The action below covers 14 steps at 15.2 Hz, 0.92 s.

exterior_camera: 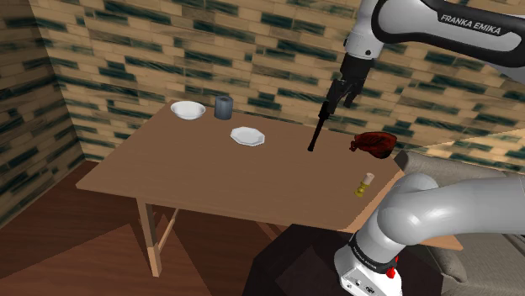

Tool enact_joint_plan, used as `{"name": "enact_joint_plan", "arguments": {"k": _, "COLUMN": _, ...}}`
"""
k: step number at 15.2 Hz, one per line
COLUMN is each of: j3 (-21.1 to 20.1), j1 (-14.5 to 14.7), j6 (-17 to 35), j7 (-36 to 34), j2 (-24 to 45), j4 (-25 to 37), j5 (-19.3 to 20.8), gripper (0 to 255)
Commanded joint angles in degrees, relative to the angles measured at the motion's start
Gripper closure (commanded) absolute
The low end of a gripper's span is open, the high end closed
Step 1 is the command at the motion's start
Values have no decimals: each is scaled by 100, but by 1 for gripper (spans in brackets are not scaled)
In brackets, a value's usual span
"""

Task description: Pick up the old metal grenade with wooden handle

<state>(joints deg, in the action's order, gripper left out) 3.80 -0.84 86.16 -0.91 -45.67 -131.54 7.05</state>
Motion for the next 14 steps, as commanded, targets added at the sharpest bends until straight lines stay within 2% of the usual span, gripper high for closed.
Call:
{"name": "enact_joint_plan", "arguments": {"k": 1, "j3": 0, "j1": 0, "j6": 0, "j7": 0, "j2": 0, "j4": 0, "j5": 0, "gripper": 0}}
{"name": "enact_joint_plan", "arguments": {"k": 8, "j3": 808, "j1": -162, "j6": 618, "j7": 766, "j2": 974, "j4": 390, "j5": 370, "gripper": 0}}
{"name": "enact_joint_plan", "arguments": {"k": 14, "j3": 1476, "j1": -231, "j6": 1077, "j7": 1448, "j2": 2003, "j4": 989, "j5": 442, "gripper": 0}}
